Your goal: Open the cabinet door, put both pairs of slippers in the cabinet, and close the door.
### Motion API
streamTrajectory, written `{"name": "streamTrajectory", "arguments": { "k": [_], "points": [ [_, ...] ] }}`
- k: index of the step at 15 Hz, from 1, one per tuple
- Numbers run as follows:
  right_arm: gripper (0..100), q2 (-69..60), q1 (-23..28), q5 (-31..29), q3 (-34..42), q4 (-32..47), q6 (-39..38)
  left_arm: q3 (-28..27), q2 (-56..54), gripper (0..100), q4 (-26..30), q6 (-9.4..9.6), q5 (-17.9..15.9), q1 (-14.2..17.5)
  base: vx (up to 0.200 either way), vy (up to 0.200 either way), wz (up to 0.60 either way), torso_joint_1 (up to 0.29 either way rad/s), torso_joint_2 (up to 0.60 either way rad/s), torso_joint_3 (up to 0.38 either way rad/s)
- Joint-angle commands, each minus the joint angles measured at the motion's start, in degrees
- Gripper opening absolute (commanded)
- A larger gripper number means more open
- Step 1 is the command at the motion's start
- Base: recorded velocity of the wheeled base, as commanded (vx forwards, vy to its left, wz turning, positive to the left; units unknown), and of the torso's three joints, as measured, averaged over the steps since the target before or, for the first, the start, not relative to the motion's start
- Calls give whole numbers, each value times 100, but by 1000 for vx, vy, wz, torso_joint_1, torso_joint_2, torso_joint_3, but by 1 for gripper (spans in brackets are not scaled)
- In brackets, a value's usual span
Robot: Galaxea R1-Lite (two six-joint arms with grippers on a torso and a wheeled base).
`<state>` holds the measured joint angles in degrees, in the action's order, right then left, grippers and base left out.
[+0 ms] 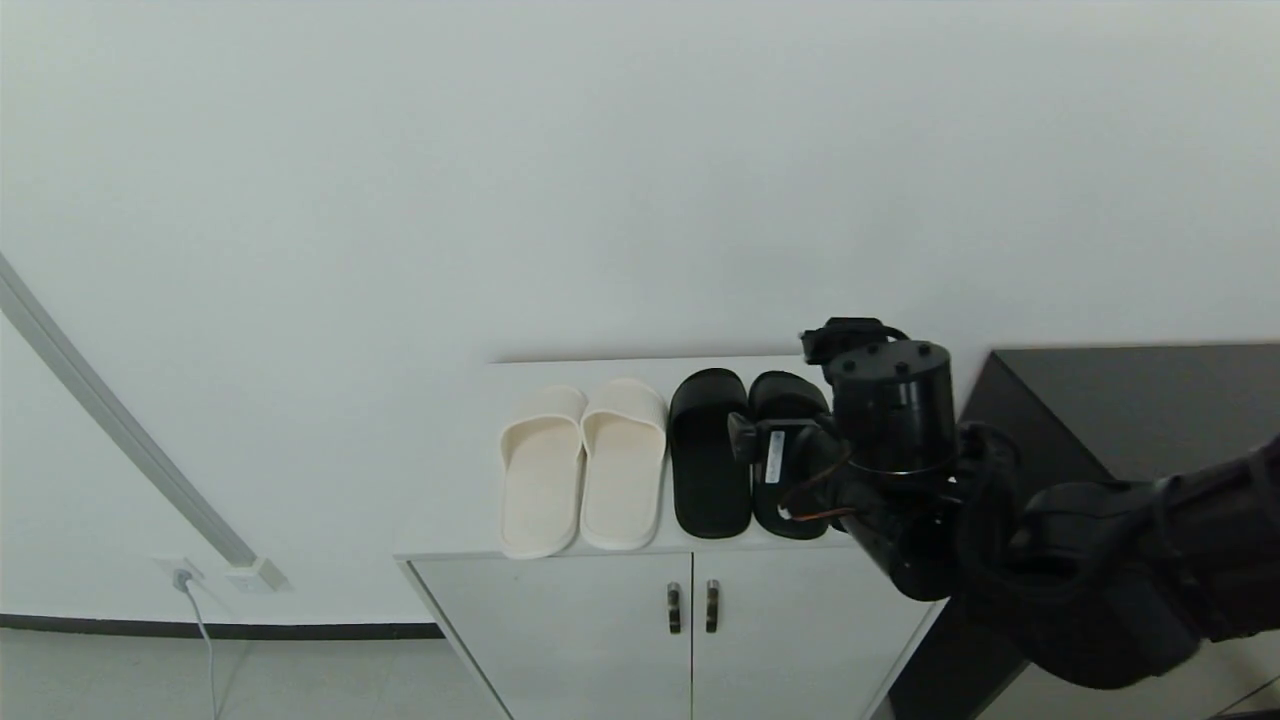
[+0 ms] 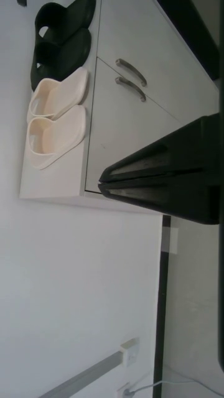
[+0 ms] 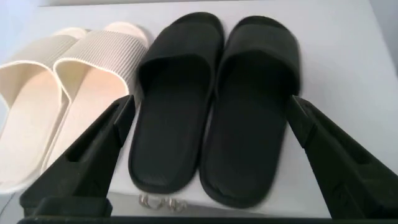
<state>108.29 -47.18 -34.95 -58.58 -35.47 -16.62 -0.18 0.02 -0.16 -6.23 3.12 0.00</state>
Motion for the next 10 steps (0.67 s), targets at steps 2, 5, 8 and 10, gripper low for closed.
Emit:
{"name": "streamTrajectory", "arguments": {
  "k": [2,5,8,10],
  "points": [
    [100,1107,147,-267,-769,-21,123,1,-2,0,-2,-1,4,0,0,0,0,0,0,0],
    [100,1599,314,-355,-1244,-21,141,1,6,0,-2,-1,4,0,0,0,0,0,0,0],
    [100,1924,455,-355,-1622,-12,220,1,6,0,-2,-10,4,0,0,0,0,0,0,0],
    [100,2109,534,-355,-1824,-21,299,1,6,0,-2,-10,4,0,0,0,0,0,0,0]
  ]
}}
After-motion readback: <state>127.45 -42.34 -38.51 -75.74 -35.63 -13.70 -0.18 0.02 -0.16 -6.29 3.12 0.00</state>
